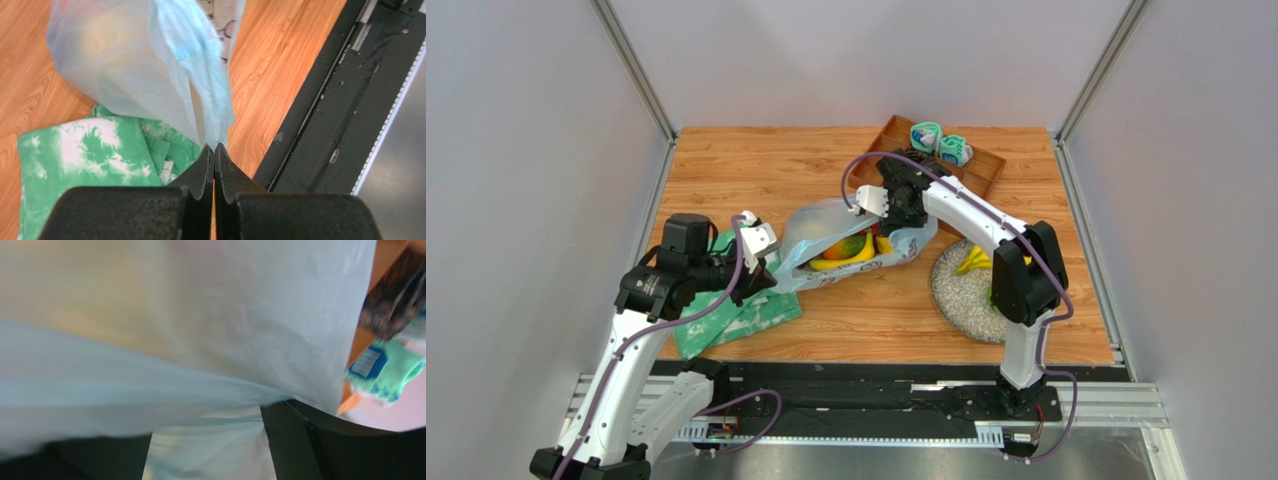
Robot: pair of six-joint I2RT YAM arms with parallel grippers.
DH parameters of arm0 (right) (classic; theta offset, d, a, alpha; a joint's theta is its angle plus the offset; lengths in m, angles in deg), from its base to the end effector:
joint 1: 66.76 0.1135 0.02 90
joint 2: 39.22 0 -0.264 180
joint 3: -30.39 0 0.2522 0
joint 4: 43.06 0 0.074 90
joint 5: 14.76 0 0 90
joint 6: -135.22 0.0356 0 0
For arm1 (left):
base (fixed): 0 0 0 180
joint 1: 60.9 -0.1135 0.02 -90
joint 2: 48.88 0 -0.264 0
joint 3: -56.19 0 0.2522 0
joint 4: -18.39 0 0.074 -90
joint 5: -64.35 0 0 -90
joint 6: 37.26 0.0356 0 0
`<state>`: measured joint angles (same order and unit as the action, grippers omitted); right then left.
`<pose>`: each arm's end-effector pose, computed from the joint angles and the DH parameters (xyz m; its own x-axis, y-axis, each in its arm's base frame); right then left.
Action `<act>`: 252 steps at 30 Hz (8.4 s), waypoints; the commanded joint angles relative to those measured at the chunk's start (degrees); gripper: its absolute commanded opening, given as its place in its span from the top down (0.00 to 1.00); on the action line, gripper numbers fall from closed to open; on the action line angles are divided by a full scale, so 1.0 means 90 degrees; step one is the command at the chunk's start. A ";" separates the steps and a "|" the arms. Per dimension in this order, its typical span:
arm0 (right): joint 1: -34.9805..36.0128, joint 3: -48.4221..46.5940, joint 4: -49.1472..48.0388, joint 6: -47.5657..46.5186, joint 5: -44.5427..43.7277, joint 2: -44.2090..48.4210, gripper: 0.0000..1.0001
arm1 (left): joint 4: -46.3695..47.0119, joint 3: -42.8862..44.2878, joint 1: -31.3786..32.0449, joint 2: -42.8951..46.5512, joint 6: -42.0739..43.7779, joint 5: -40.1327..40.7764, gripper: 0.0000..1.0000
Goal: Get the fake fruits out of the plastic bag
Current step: Adjust the plastic bag at the center of the board, then take out the fake fruit from the plastic bag, then place the fake fruit on the plate, then adjust the plastic bag at the center of the board.
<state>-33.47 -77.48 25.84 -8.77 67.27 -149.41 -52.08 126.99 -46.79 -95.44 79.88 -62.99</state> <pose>0.3356 0.2145 0.2476 -0.0558 -0.9950 -0.0831 -0.9378 0.0808 -0.3376 0.1297 -0.0549 0.3349 -0.3492 0.4617 -0.8154 0.8541 0.5148 -0.0742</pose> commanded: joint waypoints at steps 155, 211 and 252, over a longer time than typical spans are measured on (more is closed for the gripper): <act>-0.2968 0.0971 0.0824 0.1688 0.4188 0.3522 0.58 | 0.2404 0.2375 -0.1509 -0.1311 -0.2829 0.0361 1.00; 0.1660 -0.1690 -0.0530 0.4231 0.2938 0.1748 0.30 | 0.1369 0.0137 -0.1490 0.0340 -0.3140 -0.1593 1.00; 0.2256 -0.1067 -0.1214 0.6262 0.0777 0.0770 0.18 | 0.1907 0.1729 -0.1529 -0.0646 -0.4246 -0.1390 0.04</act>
<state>-13.16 -82.64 14.56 40.65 73.57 -137.65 -35.82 144.56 -60.30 -99.44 44.40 -76.76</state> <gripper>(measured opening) 0.833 0.956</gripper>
